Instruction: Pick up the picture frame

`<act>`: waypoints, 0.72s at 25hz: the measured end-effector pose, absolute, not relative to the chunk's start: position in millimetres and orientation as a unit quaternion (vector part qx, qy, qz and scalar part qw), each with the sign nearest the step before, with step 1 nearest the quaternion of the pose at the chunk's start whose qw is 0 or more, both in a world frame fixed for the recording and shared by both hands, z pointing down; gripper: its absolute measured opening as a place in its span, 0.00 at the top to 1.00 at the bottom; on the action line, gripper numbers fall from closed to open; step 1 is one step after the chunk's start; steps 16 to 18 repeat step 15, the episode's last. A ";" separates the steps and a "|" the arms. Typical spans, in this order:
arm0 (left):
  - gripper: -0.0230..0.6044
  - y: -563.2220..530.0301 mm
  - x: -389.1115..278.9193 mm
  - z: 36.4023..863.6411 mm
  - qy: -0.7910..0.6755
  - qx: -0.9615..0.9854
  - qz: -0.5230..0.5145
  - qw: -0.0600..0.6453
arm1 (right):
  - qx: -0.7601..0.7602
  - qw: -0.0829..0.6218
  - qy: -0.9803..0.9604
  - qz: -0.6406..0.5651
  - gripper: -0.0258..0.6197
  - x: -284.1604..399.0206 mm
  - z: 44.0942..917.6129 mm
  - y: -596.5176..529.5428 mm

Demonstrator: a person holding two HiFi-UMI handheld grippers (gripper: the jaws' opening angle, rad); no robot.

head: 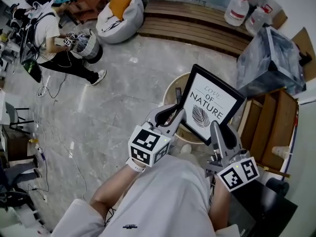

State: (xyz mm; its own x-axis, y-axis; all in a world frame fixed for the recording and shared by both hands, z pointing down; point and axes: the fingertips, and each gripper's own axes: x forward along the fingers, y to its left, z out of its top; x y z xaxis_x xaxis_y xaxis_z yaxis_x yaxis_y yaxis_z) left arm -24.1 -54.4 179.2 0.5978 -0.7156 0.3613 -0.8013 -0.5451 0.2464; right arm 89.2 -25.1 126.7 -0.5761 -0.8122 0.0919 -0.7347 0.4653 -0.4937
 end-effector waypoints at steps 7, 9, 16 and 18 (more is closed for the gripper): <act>0.86 -53.8 -25.2 178.2 -0.434 0.872 0.111 0.196 | -0.454 0.074 0.852 -0.250 0.86 88.9 126.8 -25.6; 0.86 -53.8 -24.8 178.5 -0.435 0.872 0.111 0.196 | -0.454 0.074 0.852 -0.251 0.86 89.2 127.2 -25.5; 0.86 -52.8 -22.5 183.8 -0.430 0.873 0.115 0.200 | -0.456 0.065 0.850 -0.256 0.86 89.8 130.7 -23.6; 0.86 -52.8 -22.5 183.8 -0.430 0.873 0.115 0.200 | -0.456 0.065 0.850 -0.256 0.86 89.8 130.7 -23.6</act>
